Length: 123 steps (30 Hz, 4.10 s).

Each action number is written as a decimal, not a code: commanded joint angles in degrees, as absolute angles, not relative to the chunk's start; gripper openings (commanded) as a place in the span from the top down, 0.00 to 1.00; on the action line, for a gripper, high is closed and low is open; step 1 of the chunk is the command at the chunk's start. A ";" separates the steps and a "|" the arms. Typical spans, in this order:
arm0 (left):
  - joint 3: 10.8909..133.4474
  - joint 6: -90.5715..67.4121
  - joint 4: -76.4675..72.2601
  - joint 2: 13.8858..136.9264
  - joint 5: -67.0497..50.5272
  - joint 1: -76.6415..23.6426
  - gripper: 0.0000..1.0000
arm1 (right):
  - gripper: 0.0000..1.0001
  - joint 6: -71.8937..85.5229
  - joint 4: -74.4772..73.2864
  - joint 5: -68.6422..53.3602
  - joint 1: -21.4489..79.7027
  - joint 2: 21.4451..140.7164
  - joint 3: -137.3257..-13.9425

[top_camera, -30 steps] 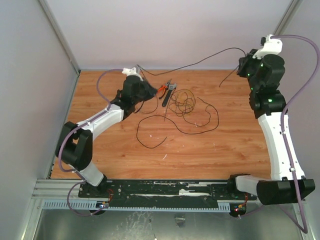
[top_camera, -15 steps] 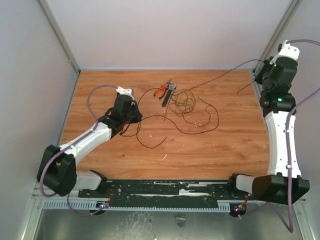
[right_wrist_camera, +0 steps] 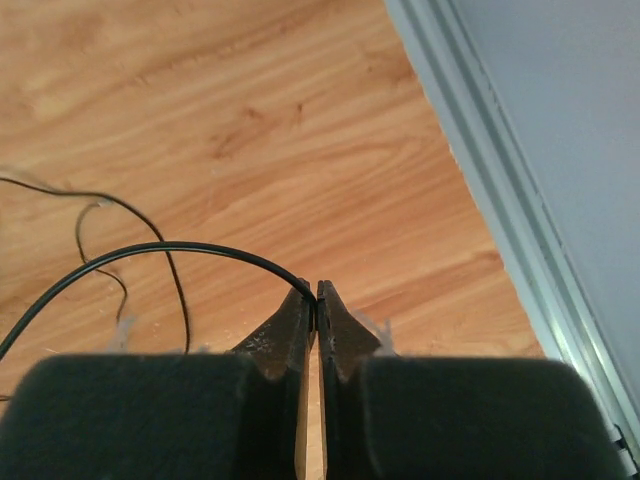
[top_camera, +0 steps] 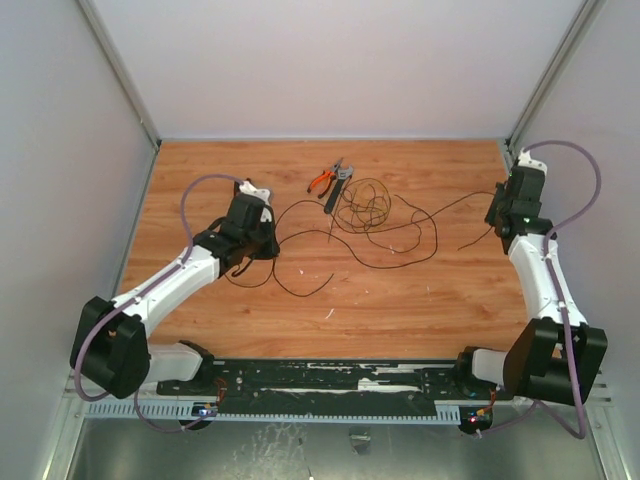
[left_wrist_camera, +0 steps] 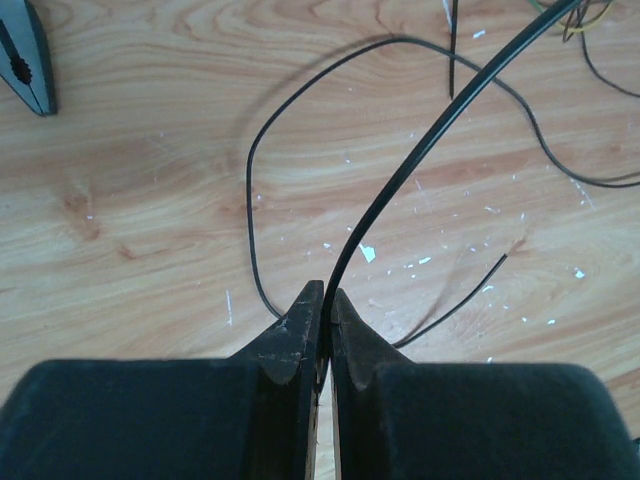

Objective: Zip-tie the wires
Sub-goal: Place the cable at the center of the board.

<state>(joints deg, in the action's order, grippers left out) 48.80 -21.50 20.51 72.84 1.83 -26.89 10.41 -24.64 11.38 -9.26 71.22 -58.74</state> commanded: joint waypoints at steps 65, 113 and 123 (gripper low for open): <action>53.52 -23.52 20.49 96.13 24.57 -42.45 0.23 | 0.61 12.30 -14.41 6.76 -9.60 83.18 -52.23; 53.00 -21.45 24.41 85.21 29.11 -27.80 0.07 | 0.60 17.05 -6.11 -14.01 14.46 93.41 -66.56; 50.42 -21.89 15.74 63.46 19.39 -26.61 0.02 | 0.61 20.31 -6.06 -12.37 21.67 106.71 -76.25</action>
<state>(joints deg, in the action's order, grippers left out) 51.99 -21.30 21.98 70.59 24.25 -27.49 18.44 -7.01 -13.28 19.49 104.40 -73.54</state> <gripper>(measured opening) 0.982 0.392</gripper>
